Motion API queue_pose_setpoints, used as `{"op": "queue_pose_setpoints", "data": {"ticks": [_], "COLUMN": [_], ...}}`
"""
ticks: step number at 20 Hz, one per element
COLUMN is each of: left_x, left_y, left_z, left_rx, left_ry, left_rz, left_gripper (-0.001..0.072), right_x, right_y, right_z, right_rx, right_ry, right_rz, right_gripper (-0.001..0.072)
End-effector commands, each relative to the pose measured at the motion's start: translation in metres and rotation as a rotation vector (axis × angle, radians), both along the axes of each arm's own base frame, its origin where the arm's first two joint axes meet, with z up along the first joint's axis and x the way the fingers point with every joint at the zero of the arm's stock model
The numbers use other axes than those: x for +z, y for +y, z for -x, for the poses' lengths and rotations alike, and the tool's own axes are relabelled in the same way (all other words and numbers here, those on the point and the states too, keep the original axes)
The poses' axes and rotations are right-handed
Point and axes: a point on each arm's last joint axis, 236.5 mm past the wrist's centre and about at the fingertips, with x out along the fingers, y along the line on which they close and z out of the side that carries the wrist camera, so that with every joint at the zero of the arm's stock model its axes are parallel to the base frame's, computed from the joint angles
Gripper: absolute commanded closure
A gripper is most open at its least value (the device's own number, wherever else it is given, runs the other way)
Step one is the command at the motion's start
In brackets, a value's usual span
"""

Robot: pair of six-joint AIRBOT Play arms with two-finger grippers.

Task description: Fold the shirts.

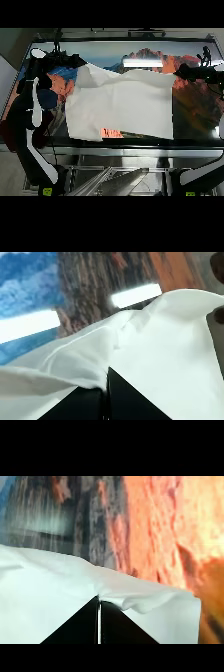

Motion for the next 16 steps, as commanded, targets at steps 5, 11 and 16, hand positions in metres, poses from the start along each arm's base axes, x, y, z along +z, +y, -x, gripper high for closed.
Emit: {"op": "queue_pose_setpoints", "data": {"ticks": [5,11,16], "left_x": [-0.009,-0.085,-0.135], "left_y": [0.056,0.063,0.060], "left_z": [0.029,0.078,0.083], "left_rx": [0.043,-0.035,-0.047], "left_ry": [0.071,0.357,0.426], "left_rz": [-0.224,-0.466,-0.630], "left_gripper": [0.0697,0.0697,0.0697], "right_x": [0.007,-0.054,-0.081], "right_y": [-0.014,-0.020,-0.021], "right_z": [0.018,0.061,0.068], "right_rx": [0.110,0.173,0.173], "right_ry": [0.068,0.273,0.315], "right_rz": [-0.080,0.043,0.109], "right_gripper": [0.0695,0.0695,0.0695]}}
